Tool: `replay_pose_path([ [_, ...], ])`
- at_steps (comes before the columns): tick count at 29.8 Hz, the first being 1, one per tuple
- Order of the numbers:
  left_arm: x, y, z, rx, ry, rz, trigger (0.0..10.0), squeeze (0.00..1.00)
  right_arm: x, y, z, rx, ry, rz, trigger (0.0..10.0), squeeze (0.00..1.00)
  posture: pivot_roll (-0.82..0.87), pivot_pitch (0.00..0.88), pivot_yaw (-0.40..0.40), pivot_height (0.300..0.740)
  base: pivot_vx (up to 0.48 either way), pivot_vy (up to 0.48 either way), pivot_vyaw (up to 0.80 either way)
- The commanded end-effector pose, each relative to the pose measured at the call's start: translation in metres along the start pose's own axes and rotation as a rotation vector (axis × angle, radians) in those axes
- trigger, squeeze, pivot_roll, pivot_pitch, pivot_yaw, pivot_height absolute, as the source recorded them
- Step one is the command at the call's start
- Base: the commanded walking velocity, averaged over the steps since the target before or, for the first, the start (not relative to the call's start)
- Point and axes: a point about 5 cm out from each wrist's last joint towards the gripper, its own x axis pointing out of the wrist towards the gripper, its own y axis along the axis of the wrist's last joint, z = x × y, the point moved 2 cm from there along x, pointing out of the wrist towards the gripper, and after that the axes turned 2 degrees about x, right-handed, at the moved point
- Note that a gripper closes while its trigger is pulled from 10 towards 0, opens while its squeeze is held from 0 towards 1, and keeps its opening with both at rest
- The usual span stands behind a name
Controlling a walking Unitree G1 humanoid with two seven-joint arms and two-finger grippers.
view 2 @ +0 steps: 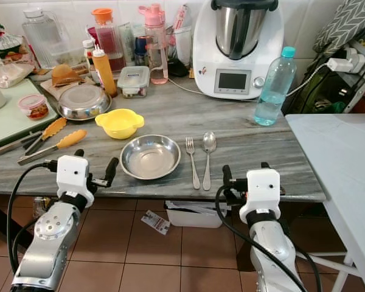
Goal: Setting the table
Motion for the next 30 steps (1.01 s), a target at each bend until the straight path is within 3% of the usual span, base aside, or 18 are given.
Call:
replay_pose_path([
  [1, 0.0004, -0.0028, 0.0005, 0.000, -0.002, -0.020, 10.0, 0.00, 0.0014, -0.0017, 0.0036, 0.008, -0.022, -0.012, 10.0, 0.00, -0.10, 0.000, 0.052, 0.740, -0.266, 0.000, 0.00],
  [30, 0.0003, -0.0042, 0.0010, -0.006, -0.006, -0.032, 10.0, 0.00, 0.0023, -0.0028, 0.0042, 0.009, -0.029, -0.017, 10.0, 0.00, -0.10, 0.000, 0.052, 0.740, -0.295, 0.000, 0.00],
])
